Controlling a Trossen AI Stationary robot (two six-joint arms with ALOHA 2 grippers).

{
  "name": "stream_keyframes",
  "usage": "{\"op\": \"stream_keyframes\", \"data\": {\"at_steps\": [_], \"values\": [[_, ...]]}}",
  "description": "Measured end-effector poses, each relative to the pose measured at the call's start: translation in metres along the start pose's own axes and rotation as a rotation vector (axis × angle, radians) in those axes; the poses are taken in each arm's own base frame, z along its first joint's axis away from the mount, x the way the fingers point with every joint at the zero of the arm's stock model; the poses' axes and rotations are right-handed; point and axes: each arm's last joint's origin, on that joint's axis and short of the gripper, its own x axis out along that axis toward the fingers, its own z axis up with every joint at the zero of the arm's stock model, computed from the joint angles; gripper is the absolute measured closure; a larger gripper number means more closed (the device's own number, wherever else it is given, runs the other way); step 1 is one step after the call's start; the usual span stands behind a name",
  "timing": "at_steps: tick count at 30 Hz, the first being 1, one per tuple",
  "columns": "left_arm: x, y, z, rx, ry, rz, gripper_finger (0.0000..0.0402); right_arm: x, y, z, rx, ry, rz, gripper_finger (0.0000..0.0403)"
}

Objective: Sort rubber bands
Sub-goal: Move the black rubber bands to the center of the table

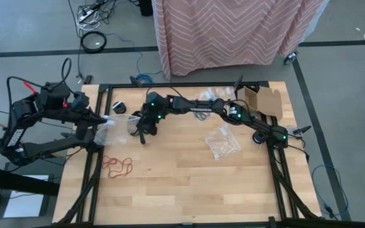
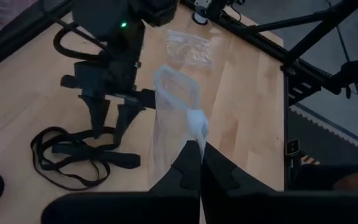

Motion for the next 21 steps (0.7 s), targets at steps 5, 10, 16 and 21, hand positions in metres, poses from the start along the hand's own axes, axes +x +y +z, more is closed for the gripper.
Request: {"op": "stream_keyframes", "data": {"at_steps": [5, 10, 16, 21], "values": [[0.0, 0.0, 0.0, -0.001, -0.003, 0.013, 0.0401, -0.006, -0.013, -0.016, 0.096, 0.16, -0.034, 0.0271], [0.0, 0.0, 0.0, 0.0, -0.003, 0.015, 0.0401, -0.015, -0.016, -0.035, 0.114, 0.36, -0.106, 0.0359], [0.0, 0.002, -0.003, -0.014, 0.03, 0.043, 0.0401, -0.022, -0.01, -0.036, 0.132, 0.419, -0.062, 0.0389], [0.009, 0.006, -0.007, -0.032, 0.073, 0.05, 0.0401, -0.021, -0.006, -0.025, 0.151, 0.327, 0.006, 0.04]]}}
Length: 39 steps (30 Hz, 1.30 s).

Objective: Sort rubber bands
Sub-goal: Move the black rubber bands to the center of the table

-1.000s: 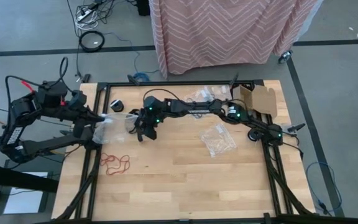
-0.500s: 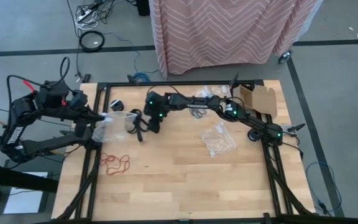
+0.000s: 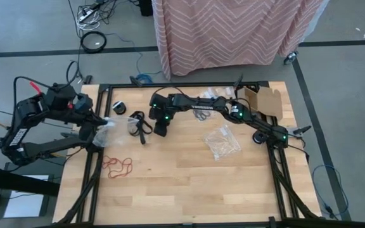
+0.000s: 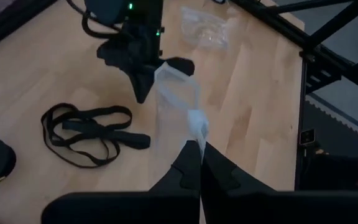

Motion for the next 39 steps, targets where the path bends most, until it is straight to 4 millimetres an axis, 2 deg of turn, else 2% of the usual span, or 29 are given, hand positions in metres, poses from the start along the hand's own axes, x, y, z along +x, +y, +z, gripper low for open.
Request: {"op": "stream_keyframes", "data": {"at_steps": [4, 8, 11, 14, 17, 21, 27, 30, 33, 39], "values": [[0.005, 0.002, -0.002, -0.001, 0.018, 0.001, 0.0401, -0.004, 0.015, 0.006, -0.051, -0.029, 0.095, 0.0402], [0.006, 0.003, -0.002, 0.019, 0.026, -0.007, 0.0401, -0.004, 0.059, 0.008, -0.24, -0.051, 0.122, 0.0402], [0.006, 0.003, -0.003, 0.016, 0.036, -0.005, 0.0401, 0.006, 0.084, 0.006, -0.283, -0.061, 0.147, 0.0402], [0.006, 0.003, -0.006, 0.005, 0.068, 0.0, 0.0401, 0.011, 0.095, 0.007, -0.264, -0.086, 0.132, 0.0403], [0.006, 0.003, -0.006, 0.006, 0.069, 0.008, 0.0401, 0.004, 0.102, 0.012, -0.264, -0.127, 0.111, 0.0403], [0.006, 0.003, -0.006, 0.006, 0.069, 0.008, 0.0401, -0.02, 0.109, 0.019, -0.245, -0.17, 0.031, 0.0403], [0.006, 0.003, -0.006, 0.006, 0.07, 0.0, 0.0401, -0.088, 0.116, 0.038, -0.304, -0.313, -0.1, 0.0403], [0.01, 0.004, -0.004, 0.017, 0.049, -0.021, 0.0401, -0.114, 0.12, 0.042, -0.34, -0.358, -0.113, 0.0403], [0.027, 0.008, 0.0, 0.019, 0.029, -0.08, 0.0401, -0.125, 0.118, 0.044, -0.358, -0.374, -0.124, 0.0403], [0.067, 0.02, 0.01, 0.024, 0.03, -0.17, 0.0402, -0.128, 0.111, 0.042, -0.384, -0.332, -0.065, 0.0398]]}}
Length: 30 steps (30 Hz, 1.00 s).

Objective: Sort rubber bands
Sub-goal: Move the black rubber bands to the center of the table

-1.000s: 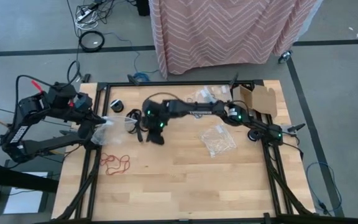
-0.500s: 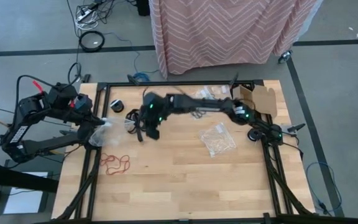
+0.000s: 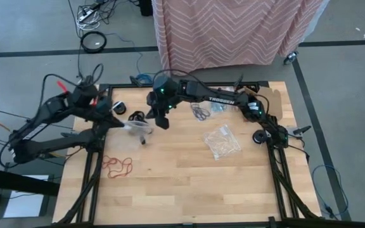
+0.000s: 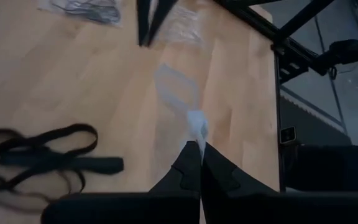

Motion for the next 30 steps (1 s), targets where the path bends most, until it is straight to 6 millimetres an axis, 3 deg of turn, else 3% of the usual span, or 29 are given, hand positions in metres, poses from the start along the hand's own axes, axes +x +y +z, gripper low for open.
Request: {"op": "stream_keyframes", "data": {"at_steps": [8, 15, 26, 30], "values": [[0.015, 0.006, 0.013, 0.055, 0.001, -0.035, 0.0402, -0.002, 0.002, -0.001, -0.048, -0.006, 0.184, 0.0307], [0.021, 0.009, 0.017, 0.072, 0.017, -0.03, 0.0401, -0.002, 0.001, -0.001, -0.036, -0.013, 0.2, 0.024], [0.029, 0.012, 0.031, 0.112, -0.044, -0.04, 0.0402, -0.001, 0.002, 0.0, -0.03, -0.013, 0.155, 0.025], [0.033, 0.013, 0.038, 0.126, -0.067, -0.059, 0.0402, 0.0, -0.001, -0.003, 0.011, 0.019, 0.019, 0.0306]]}}
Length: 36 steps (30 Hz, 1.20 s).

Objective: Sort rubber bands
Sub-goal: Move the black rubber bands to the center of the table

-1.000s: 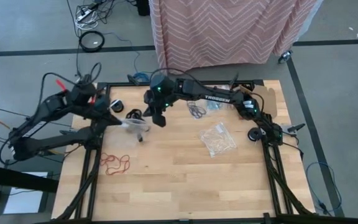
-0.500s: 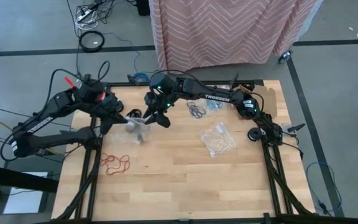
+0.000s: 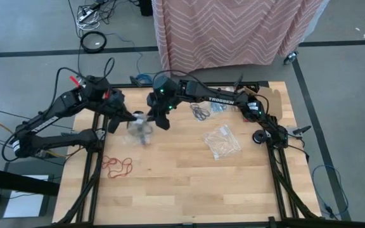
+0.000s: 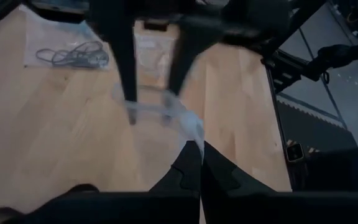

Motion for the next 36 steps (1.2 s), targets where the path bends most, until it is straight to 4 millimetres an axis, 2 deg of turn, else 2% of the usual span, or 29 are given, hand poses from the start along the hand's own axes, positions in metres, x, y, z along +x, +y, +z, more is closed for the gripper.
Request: {"op": "stream_keyframes", "data": {"at_steps": [3, 6, 11, 13, 19, 28, 31, 36], "values": [[0.001, 0.001, 0.0, -0.001, 0.003, 0.008, 0.0401, 0.0, -0.001, -0.002, 0.02, 0.022, -0.034, 0.0383], [0.001, 0.002, 0.0, 0.0, 0.0, 0.043, 0.0399, -0.001, -0.004, -0.005, 0.051, 0.052, -0.084, 0.0398], [-0.001, 0.007, 0.0, 0.001, -0.012, 0.256, 0.0379, -0.008, -0.007, -0.011, 0.083, 0.118, -0.092, 0.0402], [-0.001, 0.009, 0.001, 0.004, -0.024, 0.286, 0.0367, -0.012, -0.007, -0.01, 0.083, 0.12, -0.095, 0.0403], [-0.001, 0.004, 0.011, -0.04, -0.116, 0.131, 0.0301, -0.021, -0.008, -0.007, 0.072, 0.108, -0.089, 0.0403], [-0.003, 0.002, 0.011, -0.104, -0.12, 0.075, 0.0182, -0.028, -0.008, -0.003, 0.073, 0.09, -0.093, 0.0403], [-0.006, 0.002, 0.012, -0.117, -0.147, 0.078, 0.0165, -0.037, -0.01, 0.0, 0.076, 0.08, -0.118, 0.0403], [-0.014, 0.005, 0.016, -0.12, -0.201, 0.117, 0.0161, -0.059, -0.014, 0.006, 0.074, 0.056, -0.154, 0.0403]]}}
